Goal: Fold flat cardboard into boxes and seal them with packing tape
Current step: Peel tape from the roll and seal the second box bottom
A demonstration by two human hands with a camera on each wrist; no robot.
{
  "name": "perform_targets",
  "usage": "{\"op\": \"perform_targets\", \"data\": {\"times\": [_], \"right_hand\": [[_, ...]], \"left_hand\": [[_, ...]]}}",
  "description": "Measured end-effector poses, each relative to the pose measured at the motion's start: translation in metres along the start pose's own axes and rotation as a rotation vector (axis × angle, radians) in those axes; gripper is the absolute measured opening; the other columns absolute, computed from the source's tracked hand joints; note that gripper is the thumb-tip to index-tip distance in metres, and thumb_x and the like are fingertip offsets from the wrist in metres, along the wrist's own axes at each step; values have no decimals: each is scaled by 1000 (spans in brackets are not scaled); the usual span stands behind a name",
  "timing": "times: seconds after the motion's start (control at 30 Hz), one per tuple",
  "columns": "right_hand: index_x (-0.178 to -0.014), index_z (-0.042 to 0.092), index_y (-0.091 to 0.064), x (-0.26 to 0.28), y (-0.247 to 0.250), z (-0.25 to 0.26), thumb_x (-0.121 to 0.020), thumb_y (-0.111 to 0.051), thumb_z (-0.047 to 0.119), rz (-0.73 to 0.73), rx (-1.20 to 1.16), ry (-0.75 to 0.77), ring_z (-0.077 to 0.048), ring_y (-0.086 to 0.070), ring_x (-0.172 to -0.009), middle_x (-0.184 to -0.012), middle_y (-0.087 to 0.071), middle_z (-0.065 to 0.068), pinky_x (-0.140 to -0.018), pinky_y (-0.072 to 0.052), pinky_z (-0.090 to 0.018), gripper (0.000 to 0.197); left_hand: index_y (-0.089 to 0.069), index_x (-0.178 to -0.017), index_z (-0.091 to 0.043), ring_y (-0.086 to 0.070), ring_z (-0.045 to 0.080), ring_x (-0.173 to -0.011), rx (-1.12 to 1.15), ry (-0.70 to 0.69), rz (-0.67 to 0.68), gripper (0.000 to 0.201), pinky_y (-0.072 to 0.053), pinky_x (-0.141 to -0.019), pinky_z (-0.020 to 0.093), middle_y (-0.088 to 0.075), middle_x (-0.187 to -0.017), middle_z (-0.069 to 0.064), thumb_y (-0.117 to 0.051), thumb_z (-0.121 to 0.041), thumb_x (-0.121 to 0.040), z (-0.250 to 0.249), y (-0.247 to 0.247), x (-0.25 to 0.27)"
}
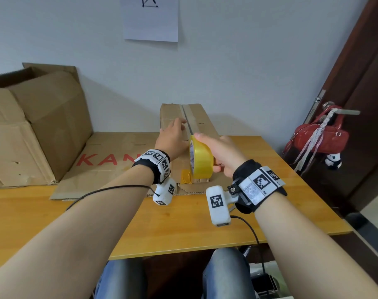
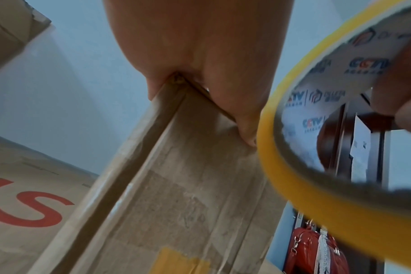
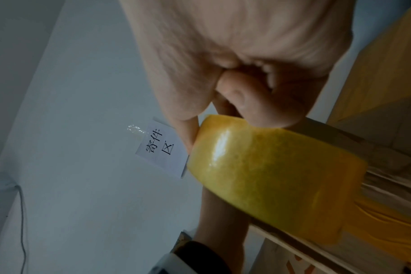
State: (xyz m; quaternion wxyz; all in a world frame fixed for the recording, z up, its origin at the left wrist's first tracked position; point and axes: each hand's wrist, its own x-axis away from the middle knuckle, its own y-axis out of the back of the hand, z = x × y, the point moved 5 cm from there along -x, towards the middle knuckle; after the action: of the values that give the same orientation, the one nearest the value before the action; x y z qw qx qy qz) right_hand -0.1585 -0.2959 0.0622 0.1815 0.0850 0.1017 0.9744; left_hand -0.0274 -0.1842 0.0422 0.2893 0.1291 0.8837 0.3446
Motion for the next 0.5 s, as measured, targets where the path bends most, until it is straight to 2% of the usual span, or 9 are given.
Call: {"op": "perform_targets", "data": {"times": [0.17,0.3,0.4,0.5], "right_hand": [[-95,14,-57,4,-1,-11,-83,-71,55,-6,11,-25,-14,-29,-43,-60,-26,1,-37,-31,-21,45],[-96,17,-59,3,-2,-16,-79,-71,61,-30,38,-56,-14,-32,-41,-61,-29,2,-39,-37,-23,48],[-106,7,-66,3,-4,-25,-74,-70,64,-50,47,-97,-12,-32,-39,-68,-30,1,-43,-46,-27,66],[-113,11,-63,7,-10,-29,-82,-69,57,-26,29,-130,-10,-28,-41,-71,-26,1,-45,-52,-30,56]], "left_hand": [[-41,-142,-15,-53,24,-126,-21,-37,23,65,-30,-114,60,-51,-139,8,-71,-33,-88,-6,1,3],[-42,-141,-14,-52,26,-127,-16,-55,54,66,-36,-109,60,-48,-139,11,-73,-32,-86,-6,2,5],[-41,-142,-17,-49,27,-129,-23,-63,119,70,-36,-110,60,-43,-142,11,-77,-28,-83,-5,6,7],[-39,-144,-23,-49,28,-129,-48,-83,205,74,-35,-112,58,-38,-145,9,-76,-19,-80,-6,11,10]]}}
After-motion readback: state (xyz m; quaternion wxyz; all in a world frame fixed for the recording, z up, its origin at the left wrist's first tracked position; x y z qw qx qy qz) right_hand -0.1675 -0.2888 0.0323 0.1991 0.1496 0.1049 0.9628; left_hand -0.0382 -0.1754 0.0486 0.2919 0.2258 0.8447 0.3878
